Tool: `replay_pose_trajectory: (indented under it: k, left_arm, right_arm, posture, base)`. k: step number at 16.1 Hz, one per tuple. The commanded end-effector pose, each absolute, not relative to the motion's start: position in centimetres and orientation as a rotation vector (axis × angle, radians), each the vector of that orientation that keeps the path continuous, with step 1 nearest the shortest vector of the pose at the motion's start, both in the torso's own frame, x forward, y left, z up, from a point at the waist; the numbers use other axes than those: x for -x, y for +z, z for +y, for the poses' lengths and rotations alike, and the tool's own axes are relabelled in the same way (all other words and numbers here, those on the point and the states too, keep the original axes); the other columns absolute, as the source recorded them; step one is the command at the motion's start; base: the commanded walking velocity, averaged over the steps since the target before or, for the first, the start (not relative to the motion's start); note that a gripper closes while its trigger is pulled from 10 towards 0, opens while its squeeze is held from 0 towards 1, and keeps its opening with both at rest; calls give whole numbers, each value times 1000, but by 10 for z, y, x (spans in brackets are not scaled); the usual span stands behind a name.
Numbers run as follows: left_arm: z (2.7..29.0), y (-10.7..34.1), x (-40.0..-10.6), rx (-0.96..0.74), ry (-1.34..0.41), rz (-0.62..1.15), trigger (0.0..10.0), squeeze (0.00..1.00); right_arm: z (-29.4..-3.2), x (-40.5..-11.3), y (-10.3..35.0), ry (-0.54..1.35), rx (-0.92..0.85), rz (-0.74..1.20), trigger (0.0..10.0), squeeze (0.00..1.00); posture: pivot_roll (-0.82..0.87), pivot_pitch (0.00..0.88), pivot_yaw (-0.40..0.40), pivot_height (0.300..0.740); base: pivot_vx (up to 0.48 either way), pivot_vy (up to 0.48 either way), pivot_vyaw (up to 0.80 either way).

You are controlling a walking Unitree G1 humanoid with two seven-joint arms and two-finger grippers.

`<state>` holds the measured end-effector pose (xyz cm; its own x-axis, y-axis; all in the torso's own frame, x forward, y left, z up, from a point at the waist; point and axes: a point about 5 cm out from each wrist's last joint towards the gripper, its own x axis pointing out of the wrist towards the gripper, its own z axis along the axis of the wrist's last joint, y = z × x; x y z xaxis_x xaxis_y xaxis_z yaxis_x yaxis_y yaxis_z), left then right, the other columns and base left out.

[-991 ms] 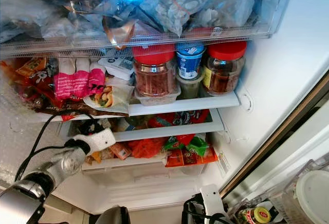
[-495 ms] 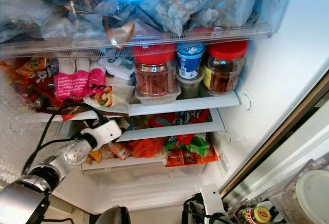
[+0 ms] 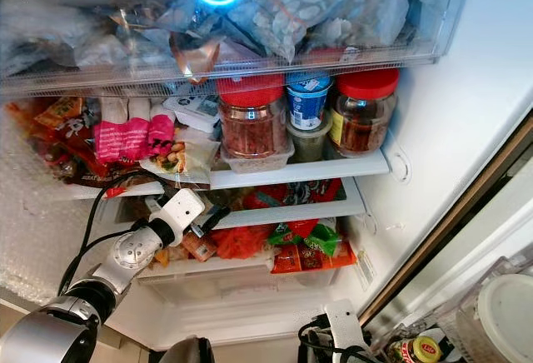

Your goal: Restocking fridge

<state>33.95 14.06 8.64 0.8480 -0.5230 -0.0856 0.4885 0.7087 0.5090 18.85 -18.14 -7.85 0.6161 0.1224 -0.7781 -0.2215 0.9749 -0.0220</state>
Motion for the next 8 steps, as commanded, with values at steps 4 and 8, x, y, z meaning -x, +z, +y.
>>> replay_pose_trajectory:
  k: [4, 8]
  left_arm:
    - [145, 38, -277, -172, -393, 10, 10000, 0]
    - [144, 36, -272, -194, -410, 5, 10000, 0]
  right_arm:
    - [-186, -170, -89, 213, 144, 1012, 10000, 0]
    - [-188, -171, -88, 217, 154, 1012, 10000, 0]
  posture:
    - [-97, 0, 26, 642]
    - [-96, 0, 22, 642]
  base:
    - [0, 0, 0]
    - [0, 0, 0]
